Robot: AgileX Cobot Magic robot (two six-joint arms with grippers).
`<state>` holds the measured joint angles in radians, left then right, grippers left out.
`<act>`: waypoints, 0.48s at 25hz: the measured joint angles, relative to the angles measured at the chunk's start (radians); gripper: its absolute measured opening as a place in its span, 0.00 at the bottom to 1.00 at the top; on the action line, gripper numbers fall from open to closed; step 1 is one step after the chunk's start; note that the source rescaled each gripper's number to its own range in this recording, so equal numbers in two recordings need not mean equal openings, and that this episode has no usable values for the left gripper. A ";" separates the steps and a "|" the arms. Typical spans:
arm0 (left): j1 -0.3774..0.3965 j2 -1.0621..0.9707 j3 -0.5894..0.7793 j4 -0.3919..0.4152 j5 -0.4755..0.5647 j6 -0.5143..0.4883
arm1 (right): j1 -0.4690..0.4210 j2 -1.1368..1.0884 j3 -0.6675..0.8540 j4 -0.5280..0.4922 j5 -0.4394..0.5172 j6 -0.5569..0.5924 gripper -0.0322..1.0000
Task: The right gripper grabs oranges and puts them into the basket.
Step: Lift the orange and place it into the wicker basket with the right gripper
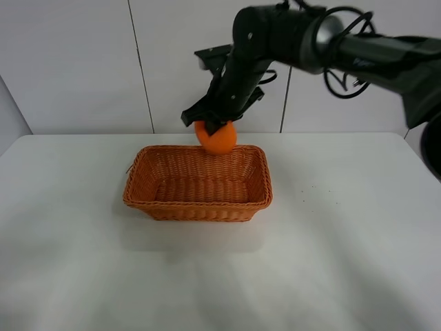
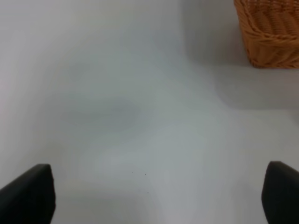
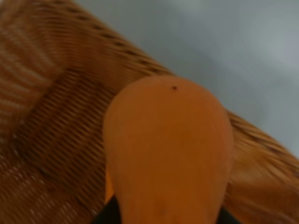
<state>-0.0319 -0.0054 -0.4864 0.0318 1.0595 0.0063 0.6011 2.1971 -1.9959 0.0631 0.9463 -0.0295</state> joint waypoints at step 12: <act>0.000 0.000 0.000 0.000 0.000 0.000 | 0.026 0.165 -0.013 0.029 -0.059 0.003 0.82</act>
<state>-0.0319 -0.0054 -0.4864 0.0318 1.0595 0.0063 0.6267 2.3619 -2.0084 0.0917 0.8877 -0.0264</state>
